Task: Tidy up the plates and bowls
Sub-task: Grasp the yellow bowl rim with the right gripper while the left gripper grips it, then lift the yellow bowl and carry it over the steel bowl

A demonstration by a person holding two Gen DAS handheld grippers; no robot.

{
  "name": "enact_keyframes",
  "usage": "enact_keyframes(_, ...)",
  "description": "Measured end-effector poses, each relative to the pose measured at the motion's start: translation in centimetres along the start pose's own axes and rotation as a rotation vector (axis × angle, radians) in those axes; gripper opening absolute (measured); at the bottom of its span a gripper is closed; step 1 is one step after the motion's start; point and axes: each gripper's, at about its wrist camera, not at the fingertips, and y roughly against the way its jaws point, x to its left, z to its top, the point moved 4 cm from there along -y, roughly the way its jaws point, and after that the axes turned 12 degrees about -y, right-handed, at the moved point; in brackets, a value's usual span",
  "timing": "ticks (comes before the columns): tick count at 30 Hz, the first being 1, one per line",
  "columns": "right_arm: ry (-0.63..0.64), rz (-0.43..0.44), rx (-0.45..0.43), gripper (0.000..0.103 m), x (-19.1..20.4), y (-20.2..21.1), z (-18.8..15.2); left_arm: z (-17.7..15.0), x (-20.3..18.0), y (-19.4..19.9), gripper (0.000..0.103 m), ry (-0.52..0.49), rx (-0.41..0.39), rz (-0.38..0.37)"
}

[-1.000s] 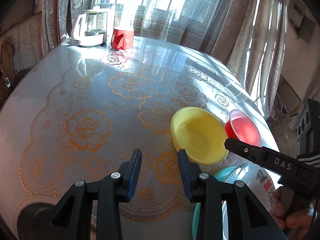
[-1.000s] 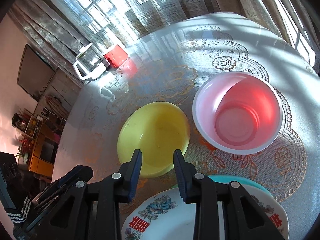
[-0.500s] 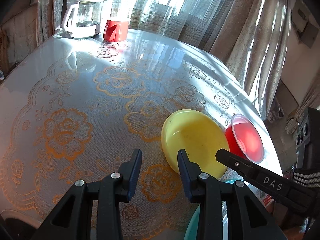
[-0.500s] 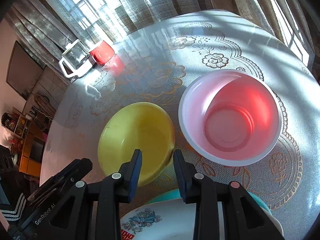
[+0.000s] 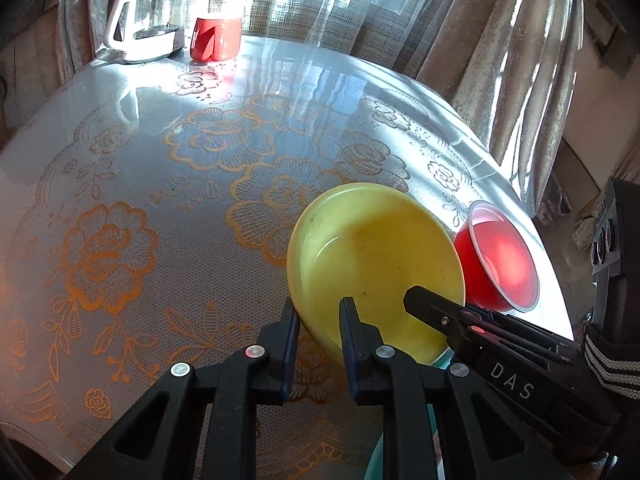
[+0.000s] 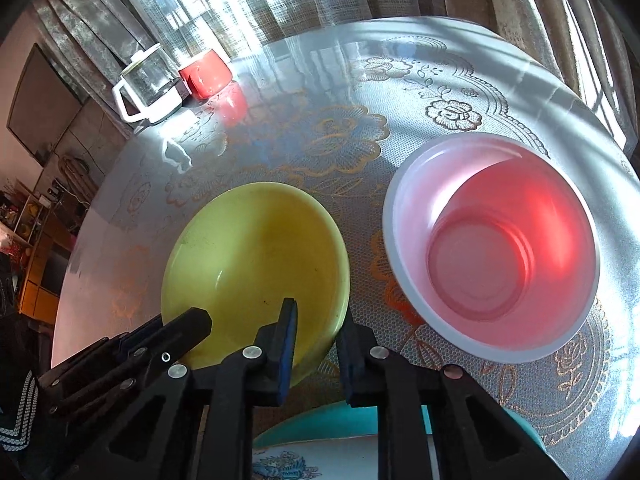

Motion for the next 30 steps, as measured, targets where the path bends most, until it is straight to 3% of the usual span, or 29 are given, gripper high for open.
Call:
enact_keyframes(3, 0.003, 0.025, -0.006, 0.019, 0.3, 0.4, -0.2, -0.2, -0.2, 1.0, 0.020, -0.032, -0.028, 0.031)
enact_keyframes(21, 0.041, 0.085, -0.058, 0.019, 1.9, 3.4, -2.1, -1.3, -0.1, 5.6, 0.020, -0.031, -0.123, 0.049)
enact_keyframes(30, 0.073, 0.123, -0.076, 0.017, 2.3, 5.2, -4.5, -3.9, 0.0, 7.7, 0.020, -0.017, -0.147, 0.020)
